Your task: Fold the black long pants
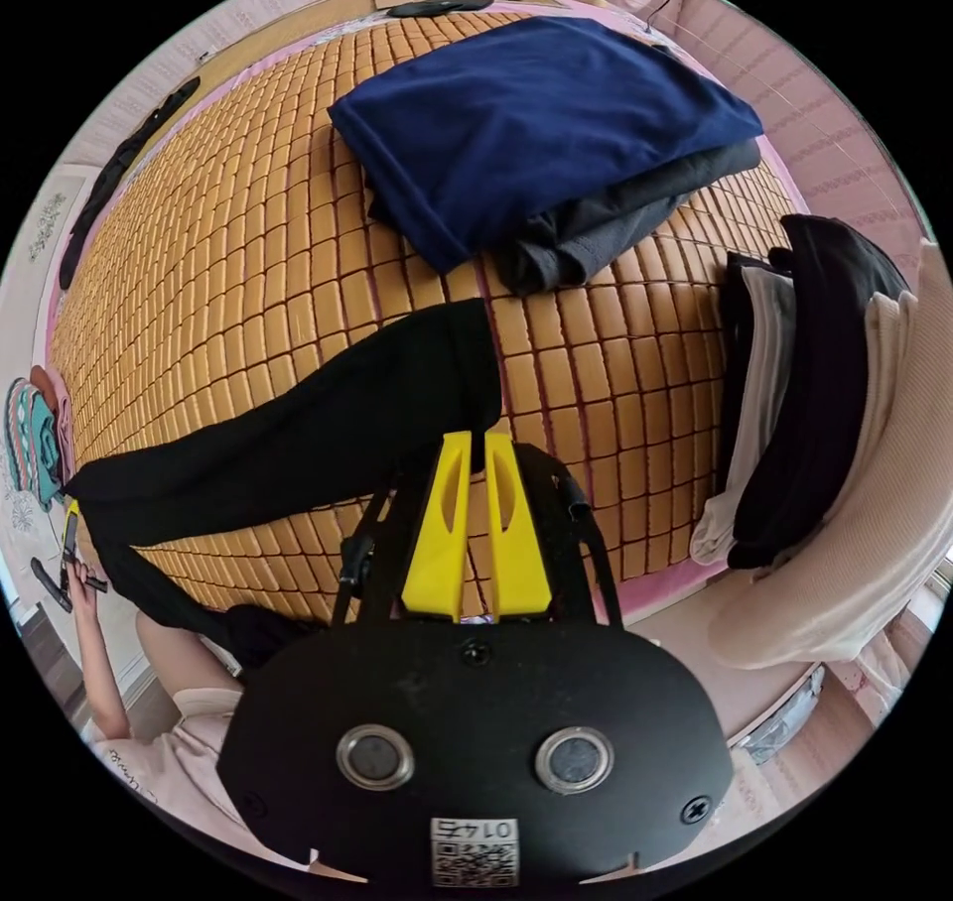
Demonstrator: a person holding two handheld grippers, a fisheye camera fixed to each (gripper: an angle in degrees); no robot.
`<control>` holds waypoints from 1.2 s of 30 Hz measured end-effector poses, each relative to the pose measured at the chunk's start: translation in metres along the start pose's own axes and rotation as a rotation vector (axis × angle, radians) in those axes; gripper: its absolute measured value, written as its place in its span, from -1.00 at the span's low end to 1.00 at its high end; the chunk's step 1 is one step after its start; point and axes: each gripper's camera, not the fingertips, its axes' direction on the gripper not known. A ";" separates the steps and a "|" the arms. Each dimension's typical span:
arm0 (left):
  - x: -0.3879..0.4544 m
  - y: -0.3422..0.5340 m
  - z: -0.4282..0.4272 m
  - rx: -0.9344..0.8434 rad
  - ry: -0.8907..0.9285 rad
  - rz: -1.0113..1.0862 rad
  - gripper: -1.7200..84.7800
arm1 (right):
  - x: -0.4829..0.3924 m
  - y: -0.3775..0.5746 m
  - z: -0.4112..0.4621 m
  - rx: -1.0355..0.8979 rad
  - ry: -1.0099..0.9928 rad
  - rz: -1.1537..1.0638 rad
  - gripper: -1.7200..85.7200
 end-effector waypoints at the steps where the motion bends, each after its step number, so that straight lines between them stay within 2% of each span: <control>1: 0.006 -0.005 0.006 -0.002 -0.013 0.010 -0.78 | 0.001 0.001 0.002 -0.006 0.002 -0.004 -0.94; 5: 0.027 -0.029 0.055 -0.133 -0.087 0.028 -0.78 | 0.002 0.003 0.008 -0.030 0.026 -0.024 -0.94; 10: 0.017 -0.042 0.065 -0.195 -0.037 0.000 -0.81 | 0.021 0.006 0.017 -0.050 -0.033 0.055 -0.94; 11: 0.020 -0.040 0.064 -0.192 -0.044 -0.012 -0.83 | 0.027 0.010 0.019 -0.046 -0.064 0.085 -0.94; 14: 0.017 -0.030 0.041 -0.032 -0.031 -0.089 -0.96 | 0.041 0.021 0.023 -0.027 -0.112 0.132 -0.93; 16: 0.021 -0.028 0.049 -0.074 -0.099 0.027 -0.97 | 0.047 0.027 0.027 -0.018 -0.132 0.139 -0.92; 17: 0.023 -0.025 0.065 -0.170 -0.202 0.117 -0.98 | 0.051 0.029 0.029 -0.019 -0.145 0.145 -0.90; 18: 0.023 -0.023 0.064 -0.110 -0.230 0.165 -0.98 | 0.053 0.031 0.030 -0.021 -0.152 0.152 -0.89; 20: 0.012 -0.033 0.071 -0.151 -0.263 0.110 -0.97 | 0.057 0.039 0.033 -0.014 -0.201 0.140 -0.83; 23: -0.020 -0.045 0.069 -0.154 -0.111 -0.123 -0.92 | 0.053 0.059 0.025 0.025 -0.192 0.090 -0.81; 25: -0.025 -0.042 0.056 -0.101 -0.083 -0.138 -0.88 | 0.045 0.081 0.015 0.084 -0.199 0.022 -0.80; 28: -0.017 -0.023 0.018 0.004 -0.063 -0.041 -0.85 | 0.022 0.131 0.005 0.146 -0.307 -0.138 -0.77; 31: 0.003 0.023 -0.025 0.053 0.049 0.094 -0.84 | -0.003 0.184 0.017 0.118 -0.348 -0.231 -0.70; 33: 0.033 0.076 -0.045 0.011 0.143 0.222 -0.84 | -0.015 0.208 0.034 0.052 -0.374 -0.247 -0.64; 36: 0.067 0.140 -0.050 -0.085 0.242 0.280 -0.84 | -0.023 0.232 0.065 -0.039 -0.427 -0.217 -0.60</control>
